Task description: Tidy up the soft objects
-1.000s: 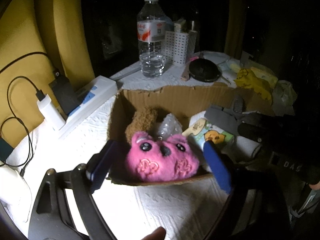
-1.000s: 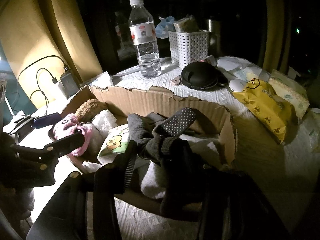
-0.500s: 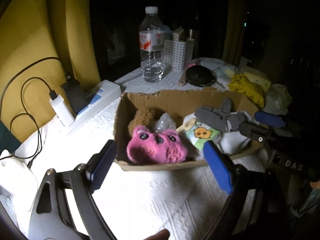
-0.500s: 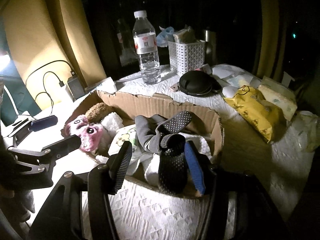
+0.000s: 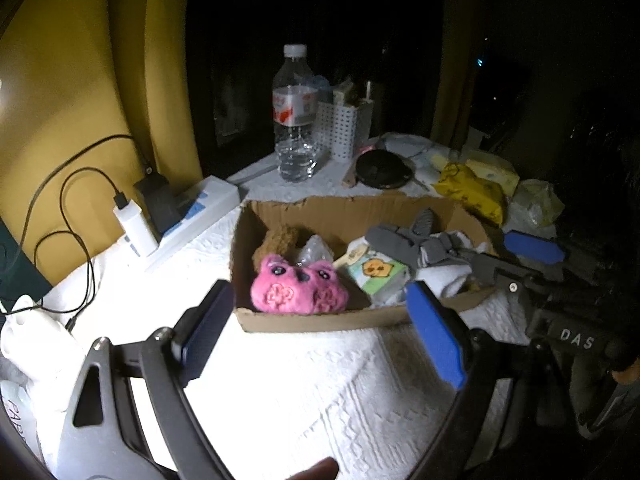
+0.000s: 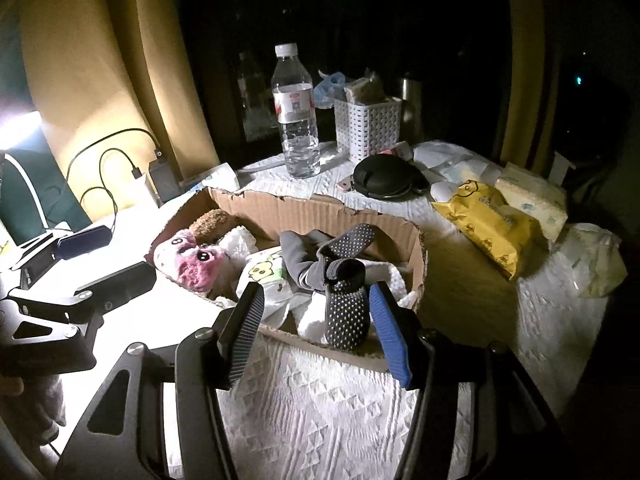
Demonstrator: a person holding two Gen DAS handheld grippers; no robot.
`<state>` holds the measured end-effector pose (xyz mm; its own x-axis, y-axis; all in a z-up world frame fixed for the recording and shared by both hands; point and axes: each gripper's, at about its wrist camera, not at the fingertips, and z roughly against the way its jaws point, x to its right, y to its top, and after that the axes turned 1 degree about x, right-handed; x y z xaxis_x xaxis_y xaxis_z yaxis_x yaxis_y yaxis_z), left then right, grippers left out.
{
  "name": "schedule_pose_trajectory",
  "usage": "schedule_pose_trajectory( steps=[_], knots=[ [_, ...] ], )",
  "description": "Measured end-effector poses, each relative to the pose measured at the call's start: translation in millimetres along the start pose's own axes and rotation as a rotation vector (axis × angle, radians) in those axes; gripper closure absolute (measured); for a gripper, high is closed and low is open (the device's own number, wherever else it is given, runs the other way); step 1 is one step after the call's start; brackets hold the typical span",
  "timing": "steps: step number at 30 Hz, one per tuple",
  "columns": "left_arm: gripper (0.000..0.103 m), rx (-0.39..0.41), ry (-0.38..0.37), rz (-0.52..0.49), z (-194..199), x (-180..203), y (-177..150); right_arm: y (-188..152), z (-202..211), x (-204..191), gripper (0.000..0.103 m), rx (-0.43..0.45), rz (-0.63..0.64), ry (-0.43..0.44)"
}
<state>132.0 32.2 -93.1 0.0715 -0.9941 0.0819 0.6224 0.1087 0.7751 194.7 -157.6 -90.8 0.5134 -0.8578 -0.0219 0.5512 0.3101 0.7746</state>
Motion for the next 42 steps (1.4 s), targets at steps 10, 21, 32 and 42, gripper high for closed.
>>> schedule_pose_trajectory(
  steps=[10,21,32,42],
  knots=[
    [0.014,0.034,0.018,-0.012,26,4,-3,-4,29,-8,0.045,0.028,-0.002,-0.010],
    [0.011,0.064,0.000,-0.024,54,11,-4,-4,60,-15,0.045,0.064,0.001,-0.035],
    [0.005,0.119,-0.014,-0.041,86,17,2,-6,94,-24,0.045,0.111,-0.005,-0.077],
    [0.001,0.184,-0.030,-0.063,120,27,9,-5,136,-31,0.030,0.189,-0.005,-0.135]
  ],
)
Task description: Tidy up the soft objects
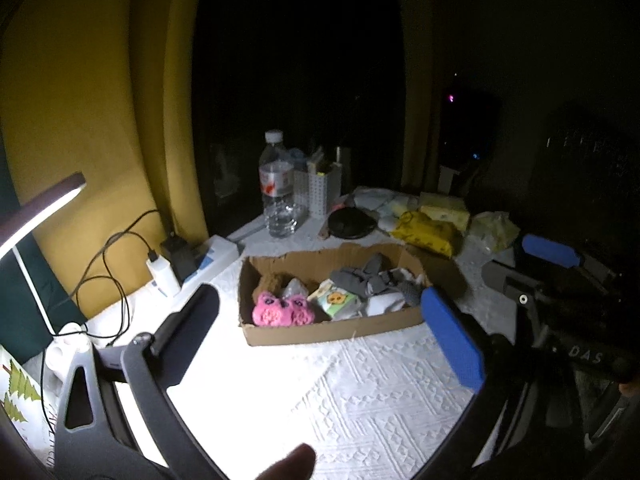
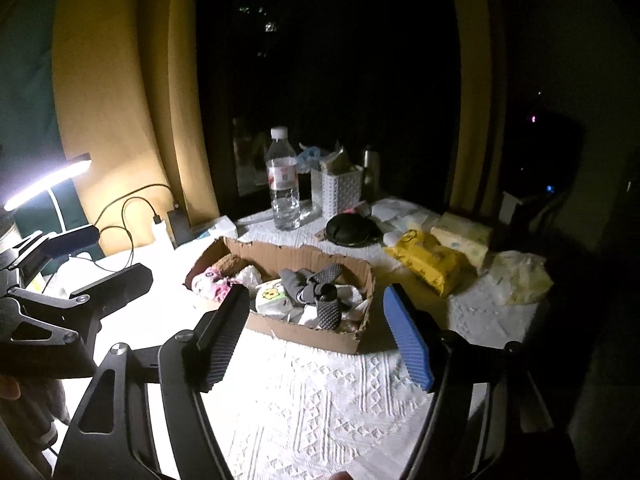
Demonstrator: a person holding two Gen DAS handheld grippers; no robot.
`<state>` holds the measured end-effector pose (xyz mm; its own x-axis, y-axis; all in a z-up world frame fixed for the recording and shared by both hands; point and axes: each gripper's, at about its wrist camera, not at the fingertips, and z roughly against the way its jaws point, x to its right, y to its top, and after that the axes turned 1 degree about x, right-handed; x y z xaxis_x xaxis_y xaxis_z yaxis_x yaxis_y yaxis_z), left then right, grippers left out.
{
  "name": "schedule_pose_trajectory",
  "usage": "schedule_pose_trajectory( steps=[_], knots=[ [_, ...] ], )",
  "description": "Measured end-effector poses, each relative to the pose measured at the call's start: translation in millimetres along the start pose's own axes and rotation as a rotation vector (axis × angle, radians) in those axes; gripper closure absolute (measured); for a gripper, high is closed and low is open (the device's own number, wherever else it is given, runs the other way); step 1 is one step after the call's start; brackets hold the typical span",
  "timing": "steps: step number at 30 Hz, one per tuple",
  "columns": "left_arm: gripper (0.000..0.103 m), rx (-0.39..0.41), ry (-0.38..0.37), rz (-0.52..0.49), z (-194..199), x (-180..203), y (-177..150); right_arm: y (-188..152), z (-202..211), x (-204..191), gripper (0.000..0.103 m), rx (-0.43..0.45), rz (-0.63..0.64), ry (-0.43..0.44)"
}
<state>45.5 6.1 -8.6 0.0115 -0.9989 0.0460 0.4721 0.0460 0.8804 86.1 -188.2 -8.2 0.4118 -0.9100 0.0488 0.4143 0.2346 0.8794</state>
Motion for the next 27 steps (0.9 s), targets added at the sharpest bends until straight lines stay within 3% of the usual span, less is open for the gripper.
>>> schedule_pose_trajectory(
  steps=[15,27],
  knots=[
    [0.001,0.062,0.021,-0.013,42,3,13,11,47,-7,0.029,0.083,0.000,-0.068],
    [0.001,0.087,-0.031,0.007,60,1,18,16,62,-9,0.029,0.098,0.000,-0.089]
  ],
)
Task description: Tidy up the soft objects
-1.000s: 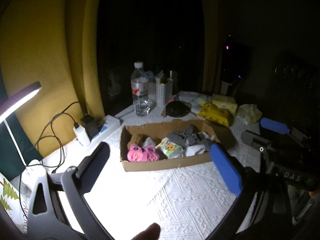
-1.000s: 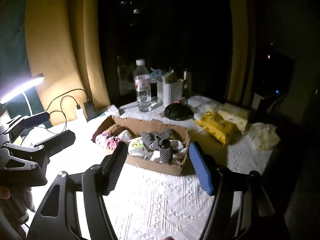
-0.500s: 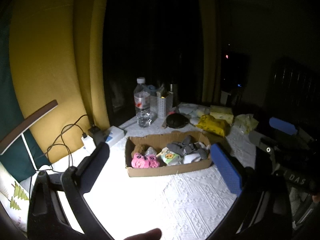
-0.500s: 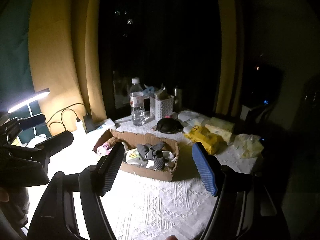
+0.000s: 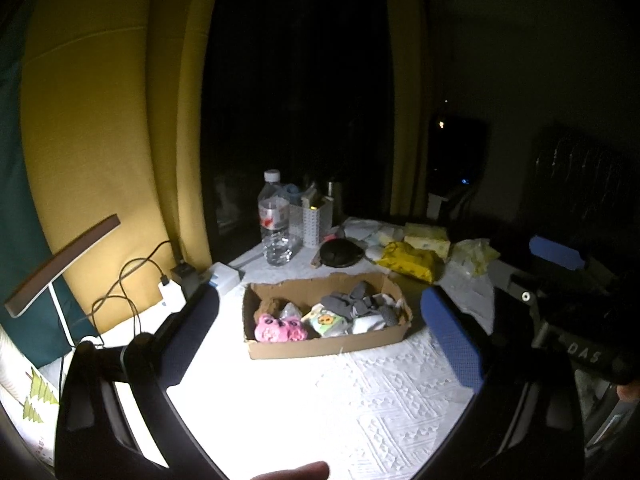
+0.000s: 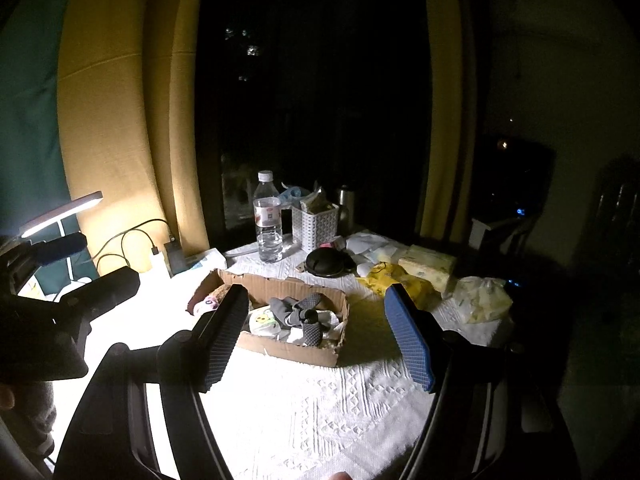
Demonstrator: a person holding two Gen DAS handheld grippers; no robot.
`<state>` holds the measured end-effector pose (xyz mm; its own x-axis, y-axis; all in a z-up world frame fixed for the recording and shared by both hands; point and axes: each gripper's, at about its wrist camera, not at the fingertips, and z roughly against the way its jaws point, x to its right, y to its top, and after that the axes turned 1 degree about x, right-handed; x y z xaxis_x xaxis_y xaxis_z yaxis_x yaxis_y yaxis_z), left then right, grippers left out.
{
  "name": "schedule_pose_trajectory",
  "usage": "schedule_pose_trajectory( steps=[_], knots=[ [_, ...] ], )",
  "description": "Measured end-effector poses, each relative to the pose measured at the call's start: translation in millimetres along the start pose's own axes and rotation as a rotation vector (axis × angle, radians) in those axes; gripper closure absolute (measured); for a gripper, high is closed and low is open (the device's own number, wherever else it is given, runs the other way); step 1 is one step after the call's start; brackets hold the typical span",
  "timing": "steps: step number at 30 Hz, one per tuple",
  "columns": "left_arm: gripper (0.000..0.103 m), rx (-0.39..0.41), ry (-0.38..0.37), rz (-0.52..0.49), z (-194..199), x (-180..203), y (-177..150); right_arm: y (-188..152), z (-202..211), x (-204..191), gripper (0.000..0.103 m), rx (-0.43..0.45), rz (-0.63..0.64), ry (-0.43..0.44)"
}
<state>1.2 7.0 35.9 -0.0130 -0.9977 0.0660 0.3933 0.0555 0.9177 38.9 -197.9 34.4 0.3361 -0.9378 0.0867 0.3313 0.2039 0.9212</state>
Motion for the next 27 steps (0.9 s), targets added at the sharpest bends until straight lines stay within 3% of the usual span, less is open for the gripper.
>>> schedule_pose_trajectory(
  steps=[27],
  knots=[
    [0.001,0.016,-0.014,0.003,5.4,-0.5,2.3,3.9,7.4,-5.5,0.029,0.002,0.007,0.005]
  ],
)
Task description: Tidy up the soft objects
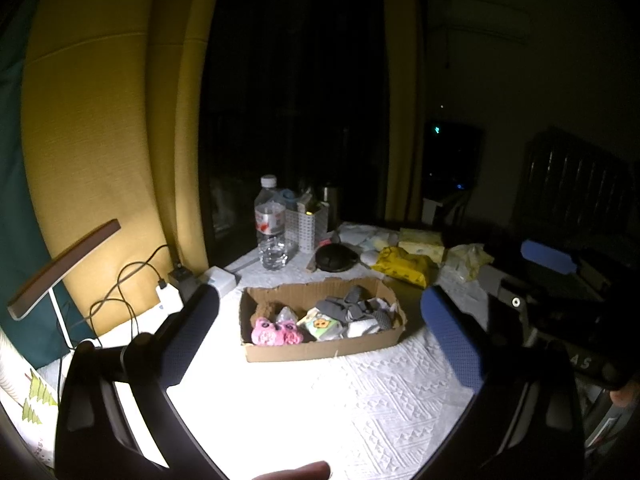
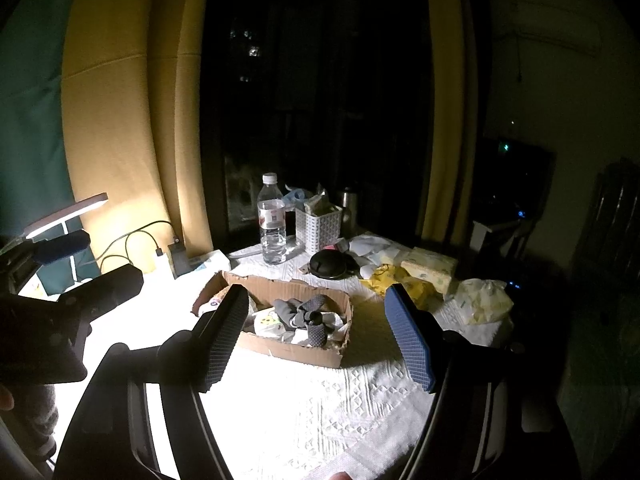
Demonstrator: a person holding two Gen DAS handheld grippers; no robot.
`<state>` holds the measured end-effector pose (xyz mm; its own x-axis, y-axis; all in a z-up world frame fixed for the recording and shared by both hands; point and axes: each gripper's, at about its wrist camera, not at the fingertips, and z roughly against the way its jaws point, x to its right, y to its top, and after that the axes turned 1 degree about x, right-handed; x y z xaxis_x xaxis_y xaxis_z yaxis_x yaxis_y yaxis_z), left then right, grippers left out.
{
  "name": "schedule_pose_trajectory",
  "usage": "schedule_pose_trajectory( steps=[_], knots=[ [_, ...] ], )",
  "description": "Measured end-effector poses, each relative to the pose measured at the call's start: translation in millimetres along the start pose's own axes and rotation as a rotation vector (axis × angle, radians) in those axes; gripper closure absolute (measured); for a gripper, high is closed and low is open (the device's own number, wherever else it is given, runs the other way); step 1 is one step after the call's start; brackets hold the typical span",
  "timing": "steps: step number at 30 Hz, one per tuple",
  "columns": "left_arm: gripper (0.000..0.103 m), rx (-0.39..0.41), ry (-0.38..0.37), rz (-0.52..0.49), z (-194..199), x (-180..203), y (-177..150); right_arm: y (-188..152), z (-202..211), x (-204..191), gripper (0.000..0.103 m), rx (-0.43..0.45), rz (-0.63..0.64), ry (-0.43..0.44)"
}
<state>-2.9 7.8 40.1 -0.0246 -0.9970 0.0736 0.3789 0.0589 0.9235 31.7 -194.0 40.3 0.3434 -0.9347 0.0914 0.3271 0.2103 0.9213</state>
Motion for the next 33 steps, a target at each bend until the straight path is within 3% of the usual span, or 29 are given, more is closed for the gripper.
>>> schedule_pose_trajectory(
  steps=[33],
  knots=[
    [0.001,0.003,-0.002,0.000,1.3,2.8,-0.2,-0.1,-3.3,2.2,0.029,-0.006,-0.005,0.002]
  ],
)
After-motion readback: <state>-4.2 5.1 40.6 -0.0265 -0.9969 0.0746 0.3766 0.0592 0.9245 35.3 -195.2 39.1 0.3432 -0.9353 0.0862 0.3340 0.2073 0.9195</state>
